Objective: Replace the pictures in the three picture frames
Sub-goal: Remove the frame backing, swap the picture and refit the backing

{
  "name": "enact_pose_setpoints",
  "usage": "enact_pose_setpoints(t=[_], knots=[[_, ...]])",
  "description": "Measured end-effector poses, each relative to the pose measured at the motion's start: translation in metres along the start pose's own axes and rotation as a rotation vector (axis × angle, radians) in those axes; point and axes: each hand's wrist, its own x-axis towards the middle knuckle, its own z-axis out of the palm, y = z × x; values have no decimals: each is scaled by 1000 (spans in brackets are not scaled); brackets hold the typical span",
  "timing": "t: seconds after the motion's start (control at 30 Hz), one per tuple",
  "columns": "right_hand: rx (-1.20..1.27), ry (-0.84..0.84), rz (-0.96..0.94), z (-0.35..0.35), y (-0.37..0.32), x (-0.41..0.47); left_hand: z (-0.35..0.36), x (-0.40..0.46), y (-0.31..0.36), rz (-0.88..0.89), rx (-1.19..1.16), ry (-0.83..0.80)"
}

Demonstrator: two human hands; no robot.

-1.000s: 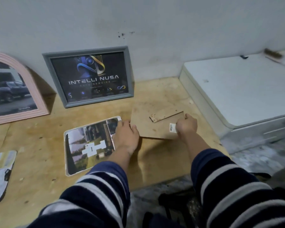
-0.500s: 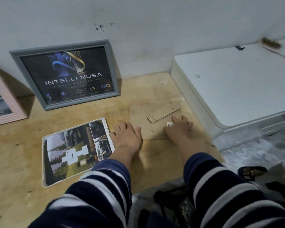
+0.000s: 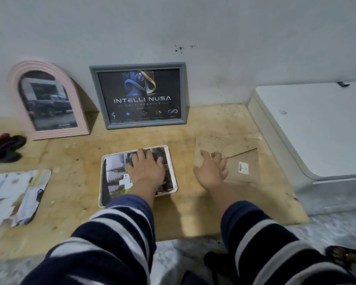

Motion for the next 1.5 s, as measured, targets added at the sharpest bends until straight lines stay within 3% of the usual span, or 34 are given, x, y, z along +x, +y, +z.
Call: enact_pose_setpoints(t=[0.17, 0.33, 0.57, 1.2, 1.5], knots=[[-54, -102, -239, 28, -41, -21, -9, -12, -55, -107, 10, -35], [-251, -115, -337, 44, -57, -32, 0, -24, -93, -170, 38, -118], [-260, -18, -262, 64, -63, -40, 9, -29, -109, -142, 5, -161], [96, -57, -23, 62, -77, -37, 7, -29, -113, -104, 74, -189], [279, -5, -180, 67, -87, -51, 6, -27, -113, -107, 59, -193]])
